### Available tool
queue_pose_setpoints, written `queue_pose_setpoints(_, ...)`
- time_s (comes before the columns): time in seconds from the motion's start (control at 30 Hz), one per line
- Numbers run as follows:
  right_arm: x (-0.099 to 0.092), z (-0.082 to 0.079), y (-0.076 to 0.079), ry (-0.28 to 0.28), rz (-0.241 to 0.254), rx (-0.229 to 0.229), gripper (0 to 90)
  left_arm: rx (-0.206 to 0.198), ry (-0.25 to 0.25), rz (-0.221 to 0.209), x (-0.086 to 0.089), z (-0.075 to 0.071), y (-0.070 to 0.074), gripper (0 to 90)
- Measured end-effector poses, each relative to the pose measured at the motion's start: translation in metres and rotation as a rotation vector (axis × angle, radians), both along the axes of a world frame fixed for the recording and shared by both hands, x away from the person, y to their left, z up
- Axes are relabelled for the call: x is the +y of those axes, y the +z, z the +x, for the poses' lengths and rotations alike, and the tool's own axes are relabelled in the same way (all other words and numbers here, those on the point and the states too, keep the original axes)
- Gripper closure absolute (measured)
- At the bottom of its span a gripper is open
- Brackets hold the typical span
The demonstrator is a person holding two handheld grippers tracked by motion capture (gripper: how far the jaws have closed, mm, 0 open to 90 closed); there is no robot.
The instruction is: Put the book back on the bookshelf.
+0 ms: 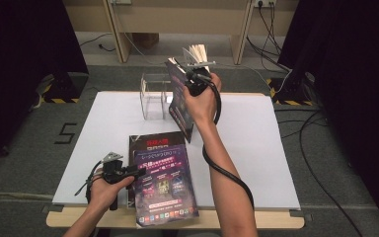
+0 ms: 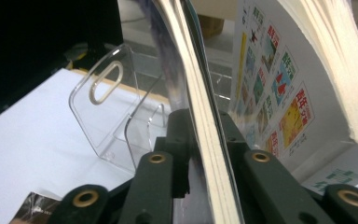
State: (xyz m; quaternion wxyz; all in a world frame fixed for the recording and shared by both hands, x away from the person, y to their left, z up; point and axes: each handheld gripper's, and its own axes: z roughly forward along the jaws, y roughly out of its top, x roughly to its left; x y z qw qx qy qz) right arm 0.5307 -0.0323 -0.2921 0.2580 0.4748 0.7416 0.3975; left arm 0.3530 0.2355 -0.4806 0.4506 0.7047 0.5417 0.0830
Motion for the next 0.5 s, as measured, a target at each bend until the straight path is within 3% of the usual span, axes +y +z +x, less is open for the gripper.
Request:
queue_pose_setpoints(0.17,0.001,0.000,0.002,-0.010,0.013,0.015,84.0,-0.003,0.003,-0.006,0.000,0.000,0.001,51.3)
queue_pose_setpoints(0.5,0.010,-0.006,0.002,-0.017,0.062,-0.052,84.4,-0.008,0.004,-0.006,0.002,0.001,0.002,51.4)
